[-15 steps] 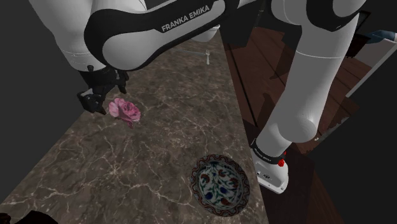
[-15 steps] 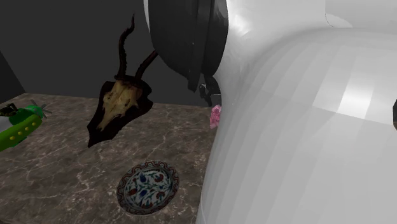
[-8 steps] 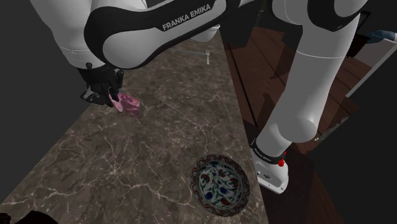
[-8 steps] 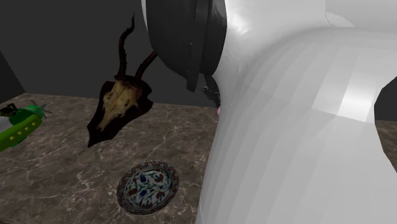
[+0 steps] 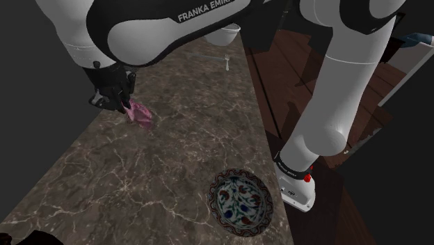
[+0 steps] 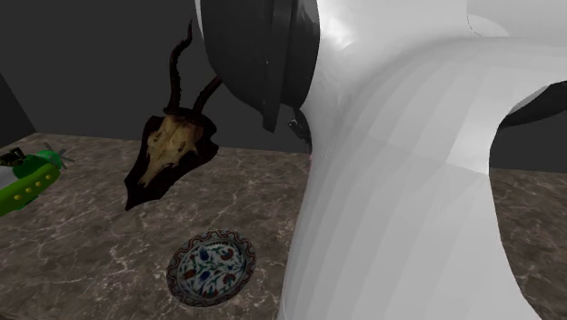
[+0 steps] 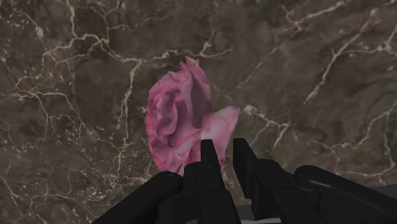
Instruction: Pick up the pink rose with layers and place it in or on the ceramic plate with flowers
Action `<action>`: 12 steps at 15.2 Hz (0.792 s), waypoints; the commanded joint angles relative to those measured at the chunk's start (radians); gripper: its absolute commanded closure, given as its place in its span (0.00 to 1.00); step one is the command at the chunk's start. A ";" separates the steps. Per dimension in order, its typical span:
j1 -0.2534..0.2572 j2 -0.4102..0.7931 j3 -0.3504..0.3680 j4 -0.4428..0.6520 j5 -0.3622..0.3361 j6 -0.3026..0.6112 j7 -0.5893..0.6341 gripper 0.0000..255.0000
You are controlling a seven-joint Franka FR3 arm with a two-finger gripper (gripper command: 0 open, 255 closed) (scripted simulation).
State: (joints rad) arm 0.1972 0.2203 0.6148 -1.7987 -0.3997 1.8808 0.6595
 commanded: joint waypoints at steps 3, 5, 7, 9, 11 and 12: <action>0.001 -0.011 0.004 0.043 0.013 -0.051 -0.019 1.00; 0.001 -0.016 0.005 0.063 0.019 -0.074 -0.027 1.00; 0.002 -0.014 0.005 0.065 0.017 -0.073 -0.026 1.00; -0.020 -0.042 0.016 0.002 0.034 -0.022 -0.141 0.00; -0.064 -0.095 0.034 -0.116 0.071 0.075 -0.380 0.00; -0.084 -0.120 0.041 -0.171 0.092 0.121 -0.504 0.00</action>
State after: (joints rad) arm 0.1353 0.1309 0.6478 -1.9080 -0.3307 1.9509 0.2999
